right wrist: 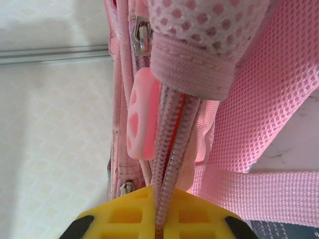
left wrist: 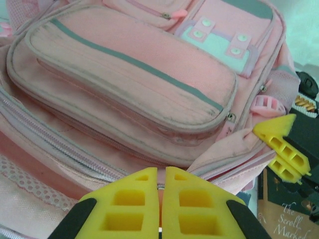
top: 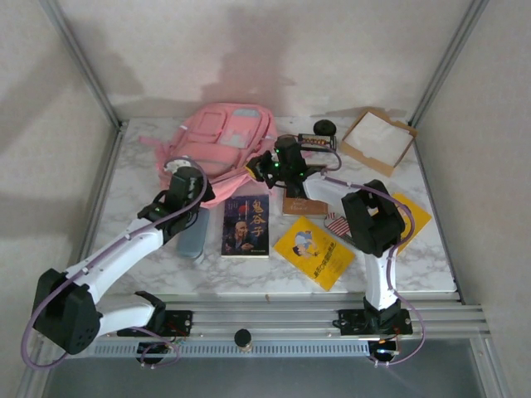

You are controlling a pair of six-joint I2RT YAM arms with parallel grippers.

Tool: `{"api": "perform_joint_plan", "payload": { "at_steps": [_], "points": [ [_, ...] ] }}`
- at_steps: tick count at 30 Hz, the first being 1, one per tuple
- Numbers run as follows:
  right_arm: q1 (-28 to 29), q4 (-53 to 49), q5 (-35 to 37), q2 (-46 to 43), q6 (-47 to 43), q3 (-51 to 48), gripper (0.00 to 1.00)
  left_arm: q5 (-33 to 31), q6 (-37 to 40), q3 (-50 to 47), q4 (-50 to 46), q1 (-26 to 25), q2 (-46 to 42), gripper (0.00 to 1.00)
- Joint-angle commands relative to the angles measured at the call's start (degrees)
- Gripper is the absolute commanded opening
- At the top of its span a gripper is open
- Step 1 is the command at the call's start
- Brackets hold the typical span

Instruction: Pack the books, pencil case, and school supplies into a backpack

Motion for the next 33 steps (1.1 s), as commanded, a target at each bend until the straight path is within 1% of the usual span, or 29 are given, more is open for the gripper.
{"api": "perform_joint_plan", "payload": {
  "at_steps": [1,4,6,7,9,12,14,17,19,21,24,26,28,29,32,33],
  "points": [
    [-3.8,2.7,6.2,-2.5,0.5,0.0,0.0,-7.9,0.2,-2.3,1.3,1.3,-2.8,0.0],
    [-4.2,3.0,4.2,-1.7,-0.5,-0.1,0.0,-4.7,0.2,-2.7,4.3,0.8,-2.5,0.0],
    [-2.7,1.2,4.8,-2.3,-3.9,0.5,0.02,-3.5,0.6,-2.1,6.7,-0.8,-2.0,0.0],
    [-1.7,-0.6,5.4,-2.8,-6.1,0.9,0.08,-3.1,0.8,-1.8,8.1,-1.7,-1.8,0.0],
    [-0.8,-1.7,5.5,-3.8,-7.5,-0.1,0.19,-2.4,-0.2,-1.1,9.1,-2.3,-1.3,0.0],
    [-0.8,0.1,4.0,-4.7,-7.8,-3.1,0.29,-2.1,-0.8,-1.0,10.1,-2.3,-0.6,0.0],
    [-0.9,-0.9,2.6,-5.0,-10.3,-3.1,0.35,-2.3,-0.3,-0.9,10.1,-2.3,-0.2,0.0],
    [-0.2,-3.6,2.1,-7.4,-18.6,-2.8,0.44,-1.3,1.7,-0.4,10.2,-2.3,-0.5,0.0],
    [0.2,-4.6,0.7,-9.4,-27.1,-2.8,0.52,-0.3,3.2,0.2,9.9,-2.3,-0.4,0.0],
    [0.5,-7.0,1.3,-11.3,-35.9,-3.0,0.55,0.7,4.6,0.5,9.7,-2.1,-0.1,0.0],
    [0.7,-5.0,-1.4,-14.2,-49.4,-5.9,0.56,1.8,5.3,0.7,9.9,-1.8,0.8,0.0],
    [0.8,-2.2,-5.5,-15.1,-58.9,-7.9,0.57,3.6,5.2,0.7,11.0,-1.8,1.4,0.0],
    [1.0,-1.7,-8.4,-14.8,-69.7,-8.6,0.57,5.6,5.2,0.4,12.7,-1.8,1.5,0.0],
    [1.1,-0.8,-11.1,-14.5,-74.8,-9.1,0.57,6.1,5.3,0.1,13.5,-1.9,1.5,0.0],
    [1.3,-0.1,-15.8,-12.7,-86.4,-8.1,0.56,6.6,5.9,0.2,13.6,-1.8,1.5,0.0],
    [1.8,-1.3,-15.7,-11.7,-90.4,-6.8,0.56,6.7,6.1,0.2,13.7,-1.8,1.5,0.0]
  ]
}}
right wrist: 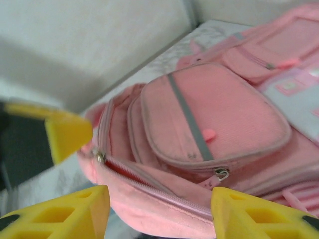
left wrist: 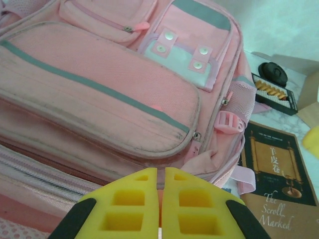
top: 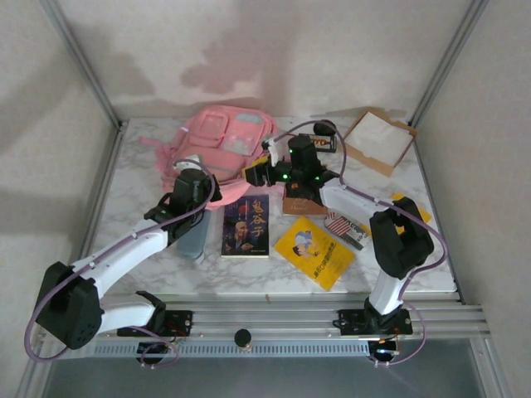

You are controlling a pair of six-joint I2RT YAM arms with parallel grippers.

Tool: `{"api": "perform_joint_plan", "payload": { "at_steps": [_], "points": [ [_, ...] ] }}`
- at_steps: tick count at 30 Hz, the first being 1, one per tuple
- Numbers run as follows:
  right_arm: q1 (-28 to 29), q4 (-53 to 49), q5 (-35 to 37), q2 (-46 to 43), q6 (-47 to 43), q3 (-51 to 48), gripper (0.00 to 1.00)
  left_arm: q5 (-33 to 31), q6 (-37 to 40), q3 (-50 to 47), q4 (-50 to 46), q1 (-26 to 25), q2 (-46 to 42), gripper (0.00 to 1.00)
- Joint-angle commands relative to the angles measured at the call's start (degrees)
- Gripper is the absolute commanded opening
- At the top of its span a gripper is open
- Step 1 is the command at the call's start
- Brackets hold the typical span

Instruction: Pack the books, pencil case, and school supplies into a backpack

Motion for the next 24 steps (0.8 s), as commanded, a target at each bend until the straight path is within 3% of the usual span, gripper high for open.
{"api": "perform_joint_plan", "payload": {
  "at_steps": [1,4,10,19,24],
  "points": [
    [1.5,-1.2,-5.8,3.5,-22.1,2.3,0.56,2.7,1.2,1.9,5.1,0.1,-0.6,0.0],
    [3.1,-5.7,-5.7,7.0,-32.9,5.9,0.55,3.6,1.9,2.0,5.1,0.1,-0.5,0.0],
    [3.8,-9.7,-9.2,10.5,-44.0,9.7,0.54,3.3,2.6,2.5,4.5,0.2,-0.4,0.0],
    [4.7,-19.2,-10.8,15.3,-53.2,16.3,0.45,4.0,3.0,3.8,3.7,0.2,1.4,0.0],
    [4.8,-20.6,-11.2,16.8,-53.6,19.1,0.41,4.4,2.7,3.4,4.0,0.2,1.2,0.0]
  ]
}}
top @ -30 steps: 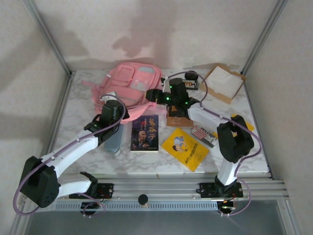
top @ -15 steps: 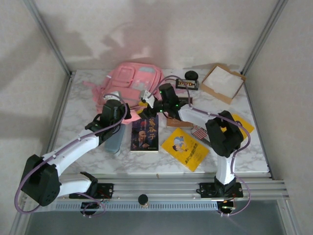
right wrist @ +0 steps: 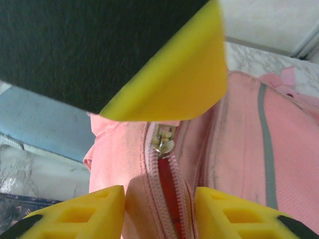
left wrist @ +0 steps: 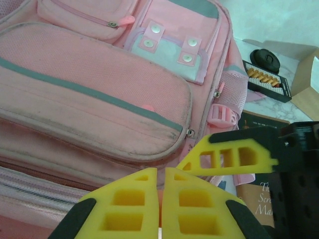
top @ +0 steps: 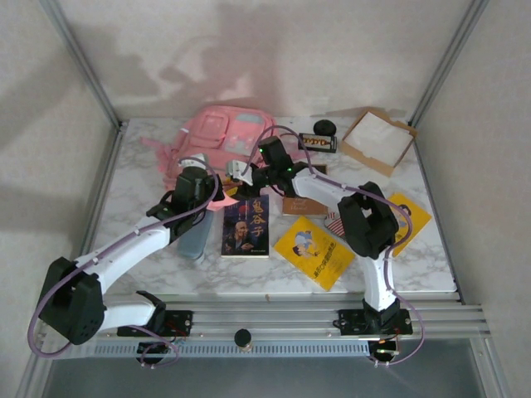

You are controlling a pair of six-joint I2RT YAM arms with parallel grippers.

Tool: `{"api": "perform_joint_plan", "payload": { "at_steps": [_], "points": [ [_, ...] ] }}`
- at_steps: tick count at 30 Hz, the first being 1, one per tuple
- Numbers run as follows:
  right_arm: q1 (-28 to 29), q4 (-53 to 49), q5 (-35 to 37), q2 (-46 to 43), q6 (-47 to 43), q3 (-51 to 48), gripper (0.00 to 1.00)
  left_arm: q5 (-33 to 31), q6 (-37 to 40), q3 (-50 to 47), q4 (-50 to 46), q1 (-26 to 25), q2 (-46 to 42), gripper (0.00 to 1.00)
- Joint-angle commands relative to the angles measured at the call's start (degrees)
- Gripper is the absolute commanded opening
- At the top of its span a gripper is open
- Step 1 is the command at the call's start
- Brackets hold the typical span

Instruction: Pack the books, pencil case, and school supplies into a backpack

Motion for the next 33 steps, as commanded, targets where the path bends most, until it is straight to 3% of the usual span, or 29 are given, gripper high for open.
{"api": "perform_joint_plan", "payload": {
  "at_steps": [1,5,14,19,25,33],
  "points": [
    [0.5,-4.0,-1.8,1.7,-2.7,2.5,0.4,1.5,0.3,2.3,3.8,0.0,-0.6,0.0],
    [0.5,-5.9,-1.2,3.1,-3.6,4.1,0.28,1.2,0.5,2.3,3.7,0.0,-0.8,0.0],
    [0.4,0.7,-0.1,-0.1,-1.3,3.1,0.0,0.9,-0.7,0.7,4.3,0.0,-1.1,0.0],
    [0.4,4.4,0.0,-3.4,0.4,0.5,0.0,-1.8,-2.7,-1.4,4.1,1.5,-2.2,0.0],
    [0.2,14.1,-1.2,-9.5,4.5,-6.9,0.0,-3.6,-4.9,-2.1,3.0,5.9,-2.0,0.0],
    [-1.6,19.3,-1.6,-14.0,7.7,-12.2,0.0,-3.5,-9.3,-3.8,1.0,12.6,-3.8,0.0]
  ]
}}
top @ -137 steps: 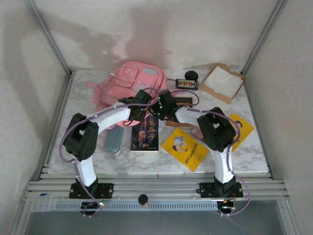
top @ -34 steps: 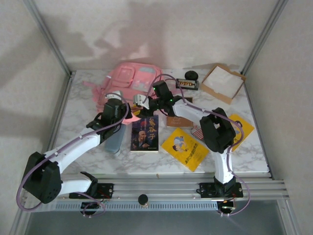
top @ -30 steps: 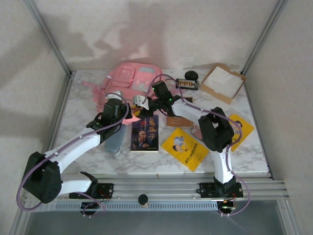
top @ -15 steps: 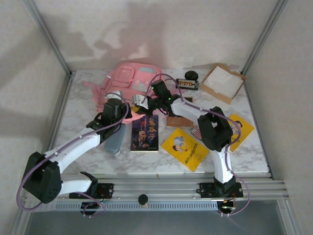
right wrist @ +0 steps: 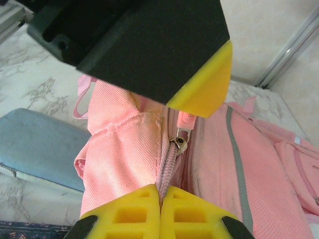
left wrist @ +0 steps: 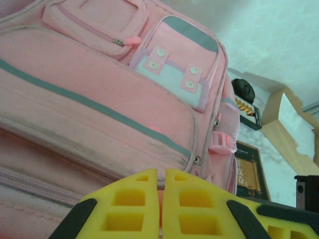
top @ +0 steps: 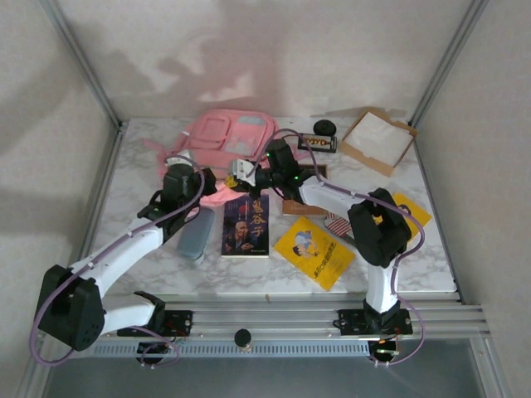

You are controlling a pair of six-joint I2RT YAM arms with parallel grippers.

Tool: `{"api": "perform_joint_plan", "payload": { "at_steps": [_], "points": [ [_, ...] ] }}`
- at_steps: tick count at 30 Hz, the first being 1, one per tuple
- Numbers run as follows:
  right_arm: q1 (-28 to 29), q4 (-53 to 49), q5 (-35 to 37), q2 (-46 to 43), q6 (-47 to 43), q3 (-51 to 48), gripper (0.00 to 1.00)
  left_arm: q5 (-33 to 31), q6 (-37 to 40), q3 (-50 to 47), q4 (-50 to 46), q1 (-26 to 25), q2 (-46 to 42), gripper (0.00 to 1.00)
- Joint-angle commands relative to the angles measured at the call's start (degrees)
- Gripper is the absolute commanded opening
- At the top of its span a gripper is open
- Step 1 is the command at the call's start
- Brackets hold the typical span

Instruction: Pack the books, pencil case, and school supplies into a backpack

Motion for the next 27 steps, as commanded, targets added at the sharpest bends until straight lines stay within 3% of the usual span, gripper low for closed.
{"api": "perform_joint_plan", "payload": {
  "at_steps": [1,10,17,20,23,27],
  "points": [
    [-2.3,4.5,-3.1,-6.6,1.4,-2.3,0.0,-9.5,-2.0,-2.3,-2.6,6.7,-2.1,0.0],
    [-1.1,2.7,3.1,-4.9,-1.7,-0.4,0.0,-7.0,-6.1,0.5,-8.9,6.8,-1.8,0.0],
    [-0.6,11.8,9.0,-9.0,-4.1,-8.2,0.0,-14.8,-6.6,1.7,-17.1,7.1,-0.8,0.0],
    [-0.3,8.0,6.2,-9.6,-6.2,-7.8,0.0,-9.6,-5.7,3.8,-16.7,7.1,1.0,0.0],
    [0.0,4.2,3.9,-8.5,-7.2,-6.0,0.0,-8.3,-5.3,6.7,-17.8,3.2,1.9,0.0],
    [0.0,1.7,5.1,-7.1,-9.3,-4.5,0.0,-4.2,-4.4,7.7,-20.5,1.3,-0.1,0.02]
  ]
}}
